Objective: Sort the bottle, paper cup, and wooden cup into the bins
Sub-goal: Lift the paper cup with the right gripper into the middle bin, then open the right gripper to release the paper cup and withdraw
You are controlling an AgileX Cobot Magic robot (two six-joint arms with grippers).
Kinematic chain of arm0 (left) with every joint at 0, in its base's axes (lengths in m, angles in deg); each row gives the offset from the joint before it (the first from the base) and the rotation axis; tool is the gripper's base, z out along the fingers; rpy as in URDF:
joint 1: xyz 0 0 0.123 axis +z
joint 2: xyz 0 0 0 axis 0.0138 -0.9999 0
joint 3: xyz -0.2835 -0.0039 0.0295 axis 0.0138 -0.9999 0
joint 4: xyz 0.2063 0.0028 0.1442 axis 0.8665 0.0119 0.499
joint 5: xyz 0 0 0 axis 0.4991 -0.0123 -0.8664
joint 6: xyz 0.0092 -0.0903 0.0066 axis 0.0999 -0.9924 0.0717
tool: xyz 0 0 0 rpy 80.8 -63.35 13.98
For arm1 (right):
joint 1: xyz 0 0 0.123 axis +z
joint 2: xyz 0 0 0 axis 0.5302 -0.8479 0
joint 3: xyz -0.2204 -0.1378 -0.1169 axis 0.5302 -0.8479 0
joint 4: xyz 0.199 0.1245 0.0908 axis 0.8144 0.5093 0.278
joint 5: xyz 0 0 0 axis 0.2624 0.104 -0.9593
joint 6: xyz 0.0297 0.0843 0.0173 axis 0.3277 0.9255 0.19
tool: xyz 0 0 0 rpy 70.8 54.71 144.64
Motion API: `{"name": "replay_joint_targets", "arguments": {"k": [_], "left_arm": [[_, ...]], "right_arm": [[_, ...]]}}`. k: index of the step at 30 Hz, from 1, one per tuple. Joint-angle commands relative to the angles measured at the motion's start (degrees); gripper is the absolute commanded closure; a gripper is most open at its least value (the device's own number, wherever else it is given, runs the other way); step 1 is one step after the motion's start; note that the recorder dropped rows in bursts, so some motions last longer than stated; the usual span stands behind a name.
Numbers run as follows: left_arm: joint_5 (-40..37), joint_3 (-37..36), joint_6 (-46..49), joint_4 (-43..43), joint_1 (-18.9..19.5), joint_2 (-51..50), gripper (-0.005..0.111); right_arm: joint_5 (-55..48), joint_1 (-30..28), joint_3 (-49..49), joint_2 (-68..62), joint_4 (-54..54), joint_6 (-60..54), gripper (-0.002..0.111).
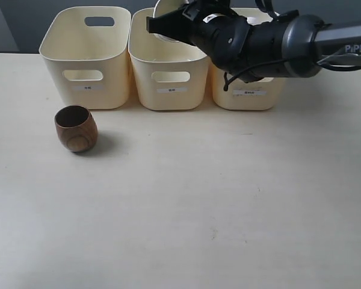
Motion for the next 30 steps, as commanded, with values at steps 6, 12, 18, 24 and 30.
{"name": "replay_joint_targets", "arguments": {"k": [6, 12, 18, 24, 30], "left_arm": [[0.31, -0.07, -0.11, 0.00, -0.18, 0.28, 0.107], [0.31, -0.07, -0.11, 0.00, -0.18, 0.28, 0.107], [0.31, -0.07, -0.11, 0.00, -0.18, 0.28, 0.107], [0.31, -0.07, -0.11, 0.00, -0.18, 0.28, 0.107], [0.31, -0.07, -0.11, 0.00, -0.18, 0.28, 0.107]], "right_arm": [[-0.04, 0.09, 0.51, -0.87, -1.02, 0.00, 0.056], [-0.04, 0.09, 0.51, -0.87, -1.02, 0.00, 0.041], [-1.08, 0.09, 0.51, -0.87, 0.90, 0.00, 0.041], [-9.44, 0.09, 0.51, 2.17, 1.28, 0.00, 0.041], [-21.64, 0.22, 0.51, 6.48, -1.15, 0.00, 0.041]]}}
